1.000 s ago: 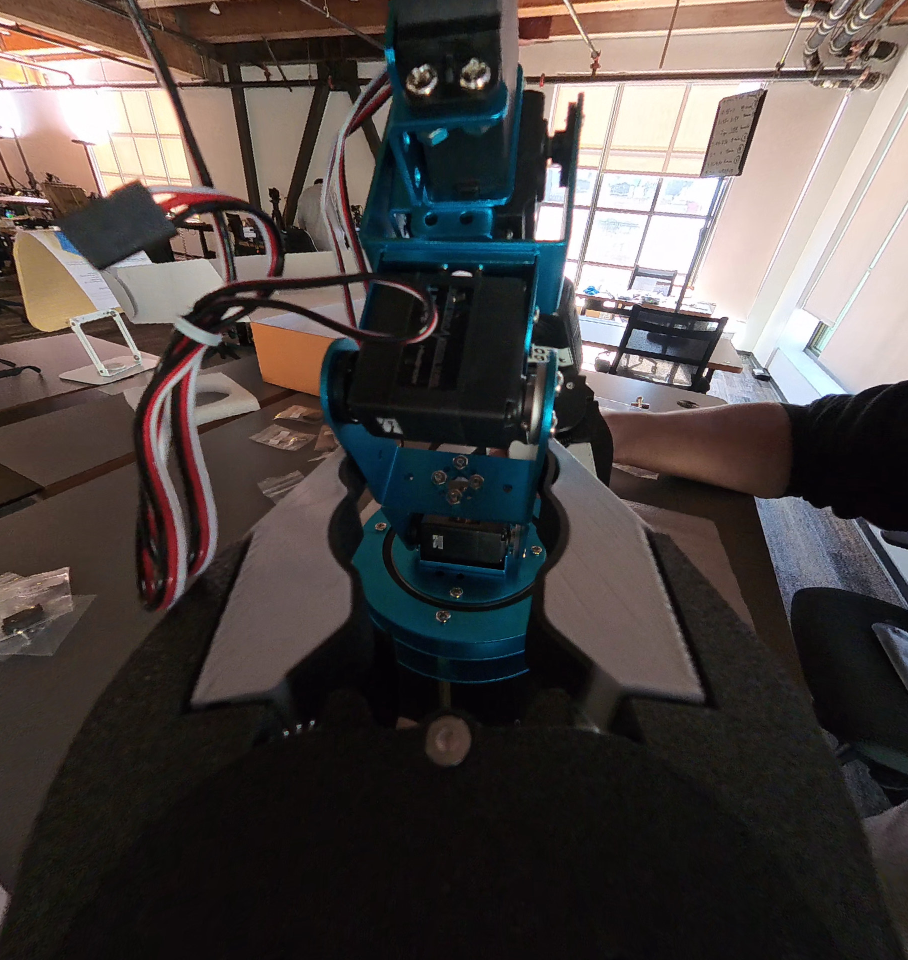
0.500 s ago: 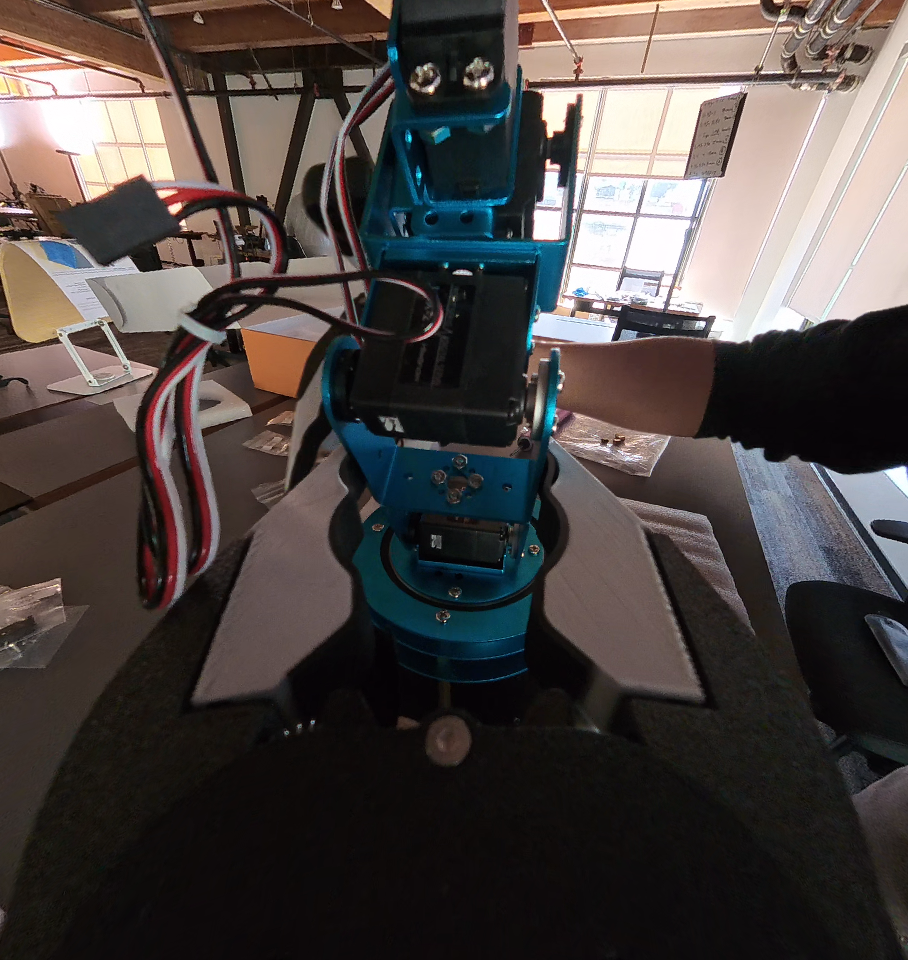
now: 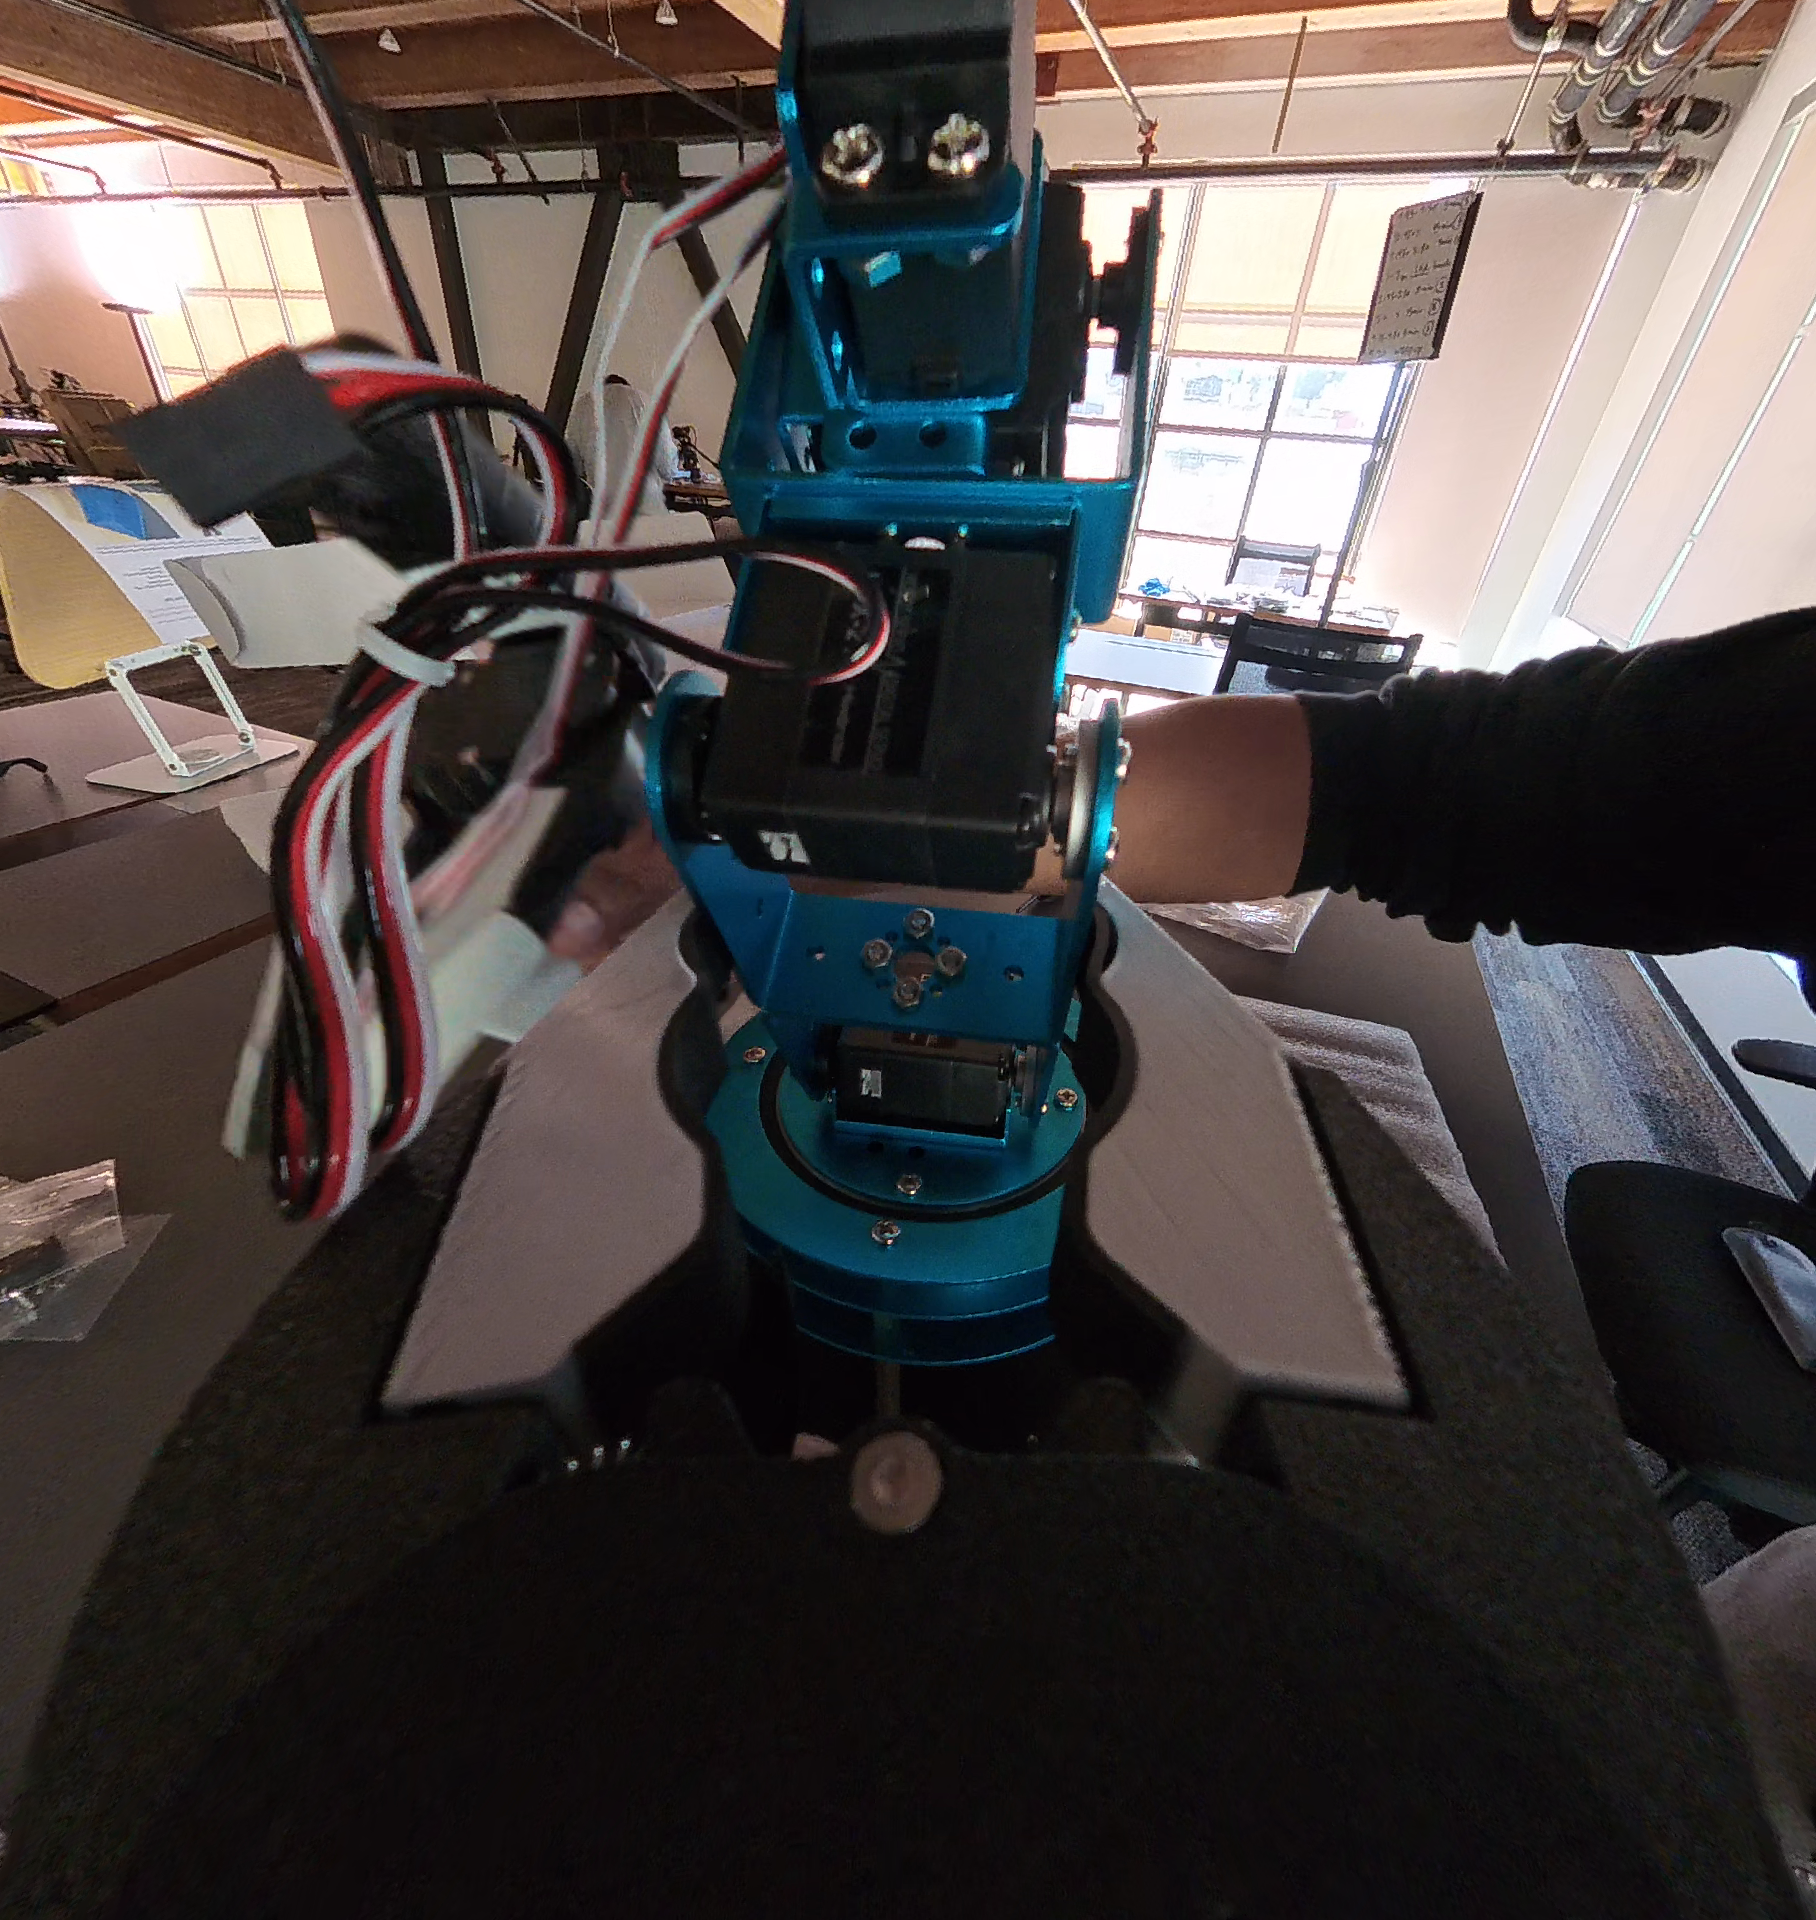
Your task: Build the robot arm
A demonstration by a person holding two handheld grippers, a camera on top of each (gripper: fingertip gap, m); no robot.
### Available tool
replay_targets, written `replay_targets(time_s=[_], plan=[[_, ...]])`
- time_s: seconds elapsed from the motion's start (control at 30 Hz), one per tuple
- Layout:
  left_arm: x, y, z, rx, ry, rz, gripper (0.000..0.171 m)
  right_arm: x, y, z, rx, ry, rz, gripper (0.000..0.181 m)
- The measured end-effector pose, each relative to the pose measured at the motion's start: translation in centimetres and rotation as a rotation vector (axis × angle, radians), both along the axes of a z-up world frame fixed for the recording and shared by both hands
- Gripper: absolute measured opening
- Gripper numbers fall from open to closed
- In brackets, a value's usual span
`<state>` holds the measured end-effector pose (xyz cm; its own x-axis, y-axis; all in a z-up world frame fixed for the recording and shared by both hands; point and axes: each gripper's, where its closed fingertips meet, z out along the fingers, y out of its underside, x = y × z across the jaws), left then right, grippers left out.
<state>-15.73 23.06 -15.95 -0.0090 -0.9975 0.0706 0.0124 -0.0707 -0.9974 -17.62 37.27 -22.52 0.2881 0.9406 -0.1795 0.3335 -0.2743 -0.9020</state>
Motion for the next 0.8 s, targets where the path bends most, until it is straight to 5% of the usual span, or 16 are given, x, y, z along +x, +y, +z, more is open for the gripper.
replay_targets(time_s=[0.13,0.23,0.3,0.4,0.57,0.8], plan=[[0.0,0.0,0.0,0.001,0.001,0.000,0.066,4.6,4.1,6.9,0.334,0.084,-0.312,0.007],[0.0,0.1,0.0,0.000,0.002,0.000,0.066,9.0,5.5,10.3,0.411,0.085,-0.513,0.001],[0.0,0.1,0.0,-0.003,0.000,-0.001,0.066,10.2,5.4,8.7,0.329,-0.005,-0.505,0.012],[0.0,0.2,0.0,-0.008,0.000,0.000,0.066,11.3,3.9,2.6,0.106,-0.211,-0.453,0.026],[0.1,0.2,0.0,-0.005,0.000,-0.003,0.066,9.7,-4.3,-5.5,-0.316,-0.334,-0.113,0.070],[0.0,0.2,0.0,0.004,-0.001,-0.004,0.066,2.5,-5.4,-6.2,-0.322,-0.221,0.140,0.071]])
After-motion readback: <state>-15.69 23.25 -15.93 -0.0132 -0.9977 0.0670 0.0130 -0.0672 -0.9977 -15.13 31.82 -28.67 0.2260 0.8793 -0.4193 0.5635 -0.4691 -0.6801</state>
